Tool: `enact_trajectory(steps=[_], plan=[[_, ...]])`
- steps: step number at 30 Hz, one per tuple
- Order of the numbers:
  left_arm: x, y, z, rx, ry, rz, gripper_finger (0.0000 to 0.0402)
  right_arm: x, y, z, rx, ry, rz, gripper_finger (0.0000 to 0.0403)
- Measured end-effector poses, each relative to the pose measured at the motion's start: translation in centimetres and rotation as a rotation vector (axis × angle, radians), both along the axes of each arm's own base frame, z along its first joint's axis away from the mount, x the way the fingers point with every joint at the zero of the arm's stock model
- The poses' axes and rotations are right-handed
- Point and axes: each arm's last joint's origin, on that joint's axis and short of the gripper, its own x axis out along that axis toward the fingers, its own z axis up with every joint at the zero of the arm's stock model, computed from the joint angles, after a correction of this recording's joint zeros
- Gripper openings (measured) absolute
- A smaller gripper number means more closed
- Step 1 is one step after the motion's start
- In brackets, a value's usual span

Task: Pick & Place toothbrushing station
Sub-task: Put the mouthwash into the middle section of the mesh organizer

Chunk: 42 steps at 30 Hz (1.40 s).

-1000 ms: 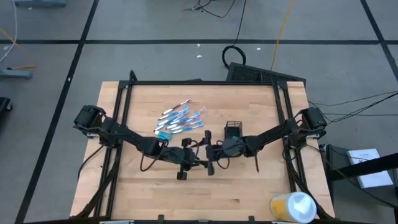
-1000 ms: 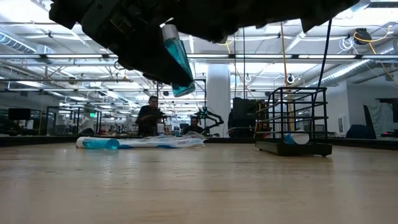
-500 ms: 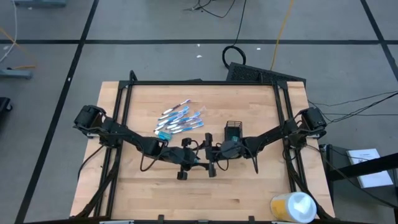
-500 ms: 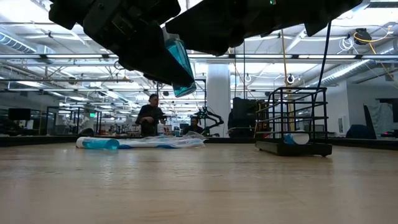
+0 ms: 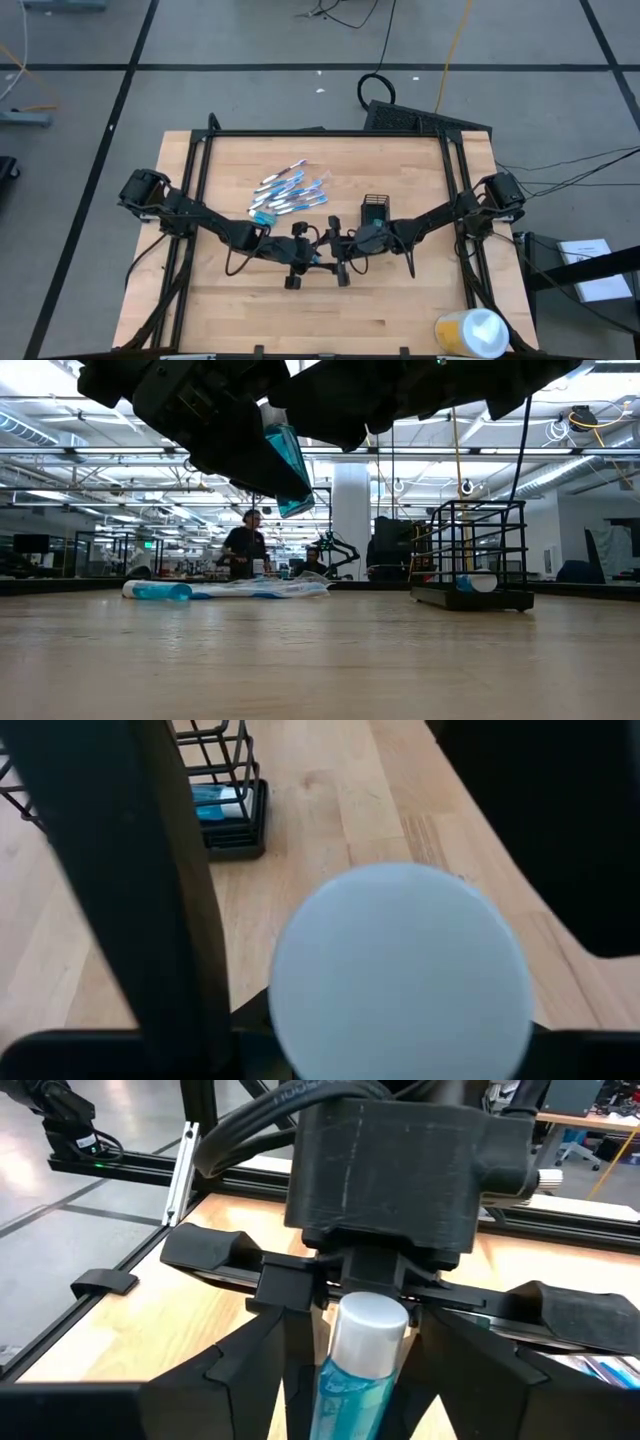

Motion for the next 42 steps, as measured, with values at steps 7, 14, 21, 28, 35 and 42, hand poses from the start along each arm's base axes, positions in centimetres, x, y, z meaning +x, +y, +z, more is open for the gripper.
enact_trajectory(steps=[7,14,21,28,35,42], plan=[[0.1,0.0,0.1,-0.005,-0.012,0.004,0.0117,0.1,-0.5,0.0,-0.001,0.001,-0.011,0.0194],[-0.1,0.0,-0.1,-0.006,0.0,0.0,0.0117,0.7,-1.0,-1.2,0.01,0.011,0.017,0.0138],[-0.1,0.0,-0.2,0.004,0.01,-0.002,0.0117,1.0,-1.2,-2.2,-0.002,0.046,0.012,0.0086],[-0.1,0.0,-0.2,0.006,0.013,0.001,0.0117,0.9,-1.2,-2.1,-0.006,0.052,0.013,0.0086],[-0.1,0.0,-0.2,-0.036,0.016,0.026,0.0118,0.8,-1.2,-2.2,0.015,0.07,0.007,0.0086],[0.0,0.1,0.0,-0.134,0.011,0.104,0.0157,0.8,-1.2,-2.4,0.017,0.082,0.004,0.0086]])
